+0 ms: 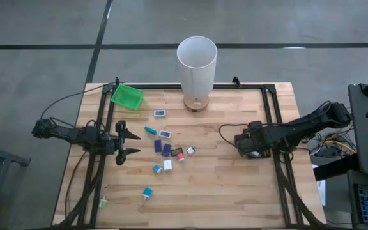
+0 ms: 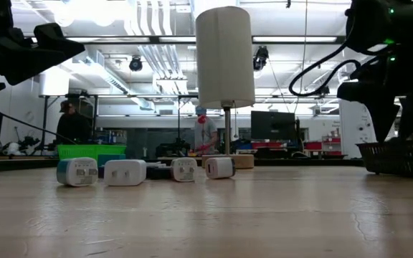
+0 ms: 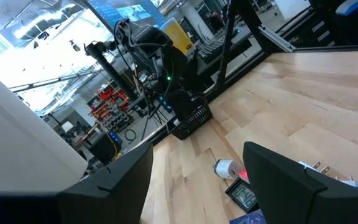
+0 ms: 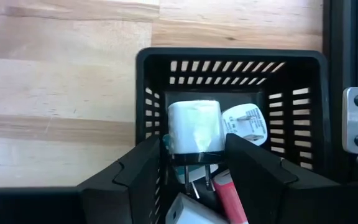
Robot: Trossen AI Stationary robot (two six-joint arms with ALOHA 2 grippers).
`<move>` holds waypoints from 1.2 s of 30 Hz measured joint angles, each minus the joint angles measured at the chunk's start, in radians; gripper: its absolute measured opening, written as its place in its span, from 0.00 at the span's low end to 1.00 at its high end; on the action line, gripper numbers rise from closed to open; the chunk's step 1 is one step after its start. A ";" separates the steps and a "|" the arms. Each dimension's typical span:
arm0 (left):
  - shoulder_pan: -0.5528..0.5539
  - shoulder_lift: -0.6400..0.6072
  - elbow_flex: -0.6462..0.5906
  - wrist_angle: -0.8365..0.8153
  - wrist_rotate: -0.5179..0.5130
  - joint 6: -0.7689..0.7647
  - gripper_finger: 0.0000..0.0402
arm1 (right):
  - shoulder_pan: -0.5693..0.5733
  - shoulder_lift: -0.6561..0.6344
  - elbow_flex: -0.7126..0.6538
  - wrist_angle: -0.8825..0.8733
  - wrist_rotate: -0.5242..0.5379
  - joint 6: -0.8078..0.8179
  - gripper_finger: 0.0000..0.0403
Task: Pick & Place Office items
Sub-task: Put the top white black charger adapter into the black bin, then put the white black charger adapter into the black bin
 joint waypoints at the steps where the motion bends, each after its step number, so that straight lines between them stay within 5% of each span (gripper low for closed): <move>1: 0.000 0.000 0.000 0.000 0.000 0.000 0.64 | 0.000 0.000 0.008 -0.008 0.002 -0.001 0.46; 11: 0.000 0.000 0.000 0.000 0.000 0.000 0.64 | 0.000 0.000 0.158 -0.092 0.013 -0.050 0.46; 19: 0.000 0.000 0.000 0.000 0.000 0.000 0.64 | 0.020 0.000 0.237 0.069 0.166 -0.380 0.46; 30: 0.000 0.000 0.000 0.000 0.000 0.000 0.64 | 0.026 0.002 0.087 0.780 0.335 -1.197 0.46; 36: 0.000 0.000 0.000 0.000 0.000 0.000 0.64 | 0.026 0.019 -0.090 1.318 0.191 -1.666 0.46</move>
